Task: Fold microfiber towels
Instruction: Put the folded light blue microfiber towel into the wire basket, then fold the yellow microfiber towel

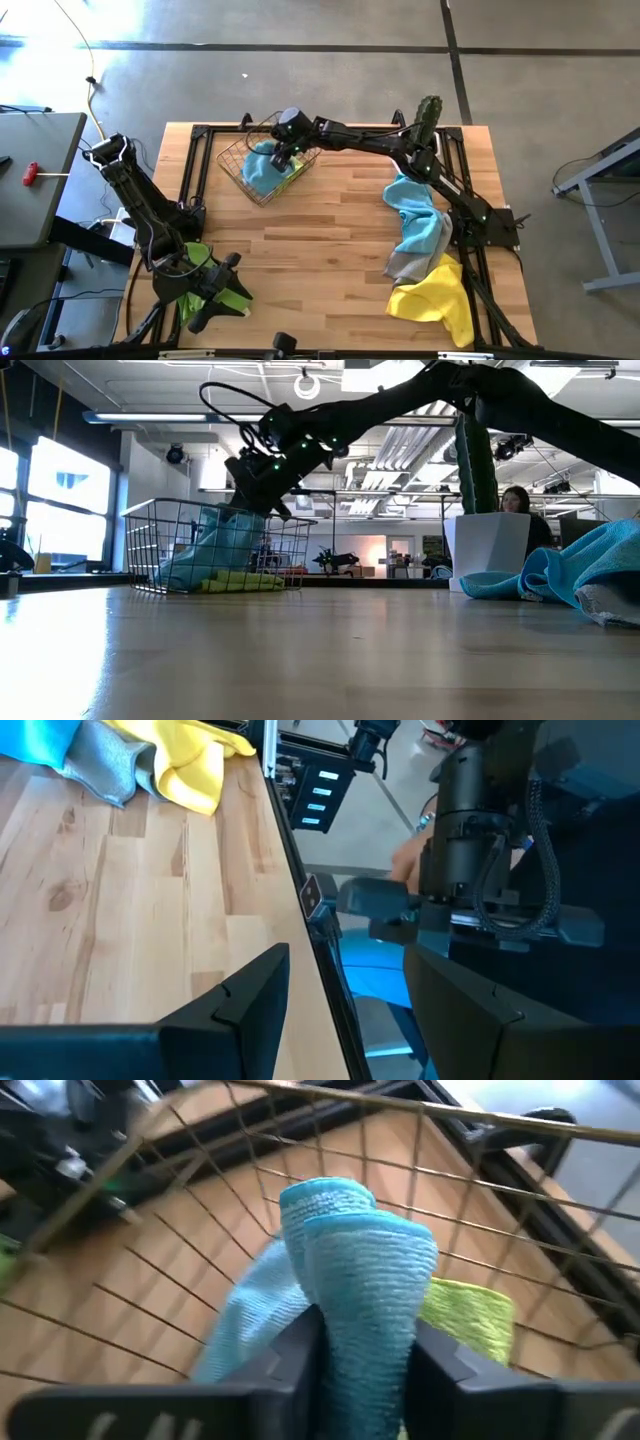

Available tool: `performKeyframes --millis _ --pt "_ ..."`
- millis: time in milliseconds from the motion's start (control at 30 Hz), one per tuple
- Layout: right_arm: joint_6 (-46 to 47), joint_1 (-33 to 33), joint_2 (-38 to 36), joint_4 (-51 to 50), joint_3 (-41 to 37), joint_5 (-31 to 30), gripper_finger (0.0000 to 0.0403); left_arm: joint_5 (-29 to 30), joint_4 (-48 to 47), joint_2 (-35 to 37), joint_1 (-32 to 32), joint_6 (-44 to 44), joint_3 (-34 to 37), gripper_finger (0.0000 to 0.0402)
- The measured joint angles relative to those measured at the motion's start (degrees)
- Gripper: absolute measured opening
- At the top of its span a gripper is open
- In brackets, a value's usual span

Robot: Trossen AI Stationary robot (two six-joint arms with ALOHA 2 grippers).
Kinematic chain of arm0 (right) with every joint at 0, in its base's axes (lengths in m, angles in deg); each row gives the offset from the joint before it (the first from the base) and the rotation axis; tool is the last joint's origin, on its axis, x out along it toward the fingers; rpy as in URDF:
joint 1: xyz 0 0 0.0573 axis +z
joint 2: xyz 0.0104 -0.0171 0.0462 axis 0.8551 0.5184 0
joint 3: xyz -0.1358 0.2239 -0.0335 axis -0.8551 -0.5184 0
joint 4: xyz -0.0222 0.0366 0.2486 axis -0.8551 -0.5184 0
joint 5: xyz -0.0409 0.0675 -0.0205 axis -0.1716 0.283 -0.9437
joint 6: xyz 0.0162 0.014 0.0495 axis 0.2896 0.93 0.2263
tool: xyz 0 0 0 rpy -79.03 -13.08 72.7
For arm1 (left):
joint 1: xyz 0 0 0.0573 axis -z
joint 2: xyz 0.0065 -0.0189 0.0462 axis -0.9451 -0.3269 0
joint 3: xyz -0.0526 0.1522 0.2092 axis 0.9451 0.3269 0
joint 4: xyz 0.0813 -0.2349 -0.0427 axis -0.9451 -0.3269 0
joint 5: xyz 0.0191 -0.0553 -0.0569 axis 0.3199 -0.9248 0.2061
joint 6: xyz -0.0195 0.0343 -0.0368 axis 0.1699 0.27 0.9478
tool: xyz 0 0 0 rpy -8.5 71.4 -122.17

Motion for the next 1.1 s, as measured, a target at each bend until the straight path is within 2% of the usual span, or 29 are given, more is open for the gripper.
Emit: performKeyframes --millis 133,233,500,667,933,1100 --pt "-3.51 -0.22 -0.26 -3.09 0.75 -2.99 0.0141 0.1 -0.37 0.0 0.0 0.02 0.0 0.0188" --pt "-5.35 -0.58 -0.34 -9.09 4.71 -4.37 0.0157 0.1 -0.82 0.0 -0.02 0.02 0.0 0.0188" --pt "-7.91 -0.66 -5.12 -15.29 4.33 -7.08 0.0161 1.83 -1.86 0.02 -0.04 0.01 0.0 0.0188" --pt "-9.05 -0.14 -8.08 -22.87 4.31 -6.46 0.0161 2.49 -3.21 0.02 -0.04 0.01 0.0 0.0188" --pt "-11.75 5.77 -12.62 -48.07 4.28 -2.3 0.0161 4.51 -10.33 -0.2 -0.04 -3.05 -0.02 0.0188" --pt "-11.6 12.61 -13.18 -66.57 4.14 -3.59 0.0161 8.98 -11.54 -0.24 -0.47 -3.07 0.0 0.0188"
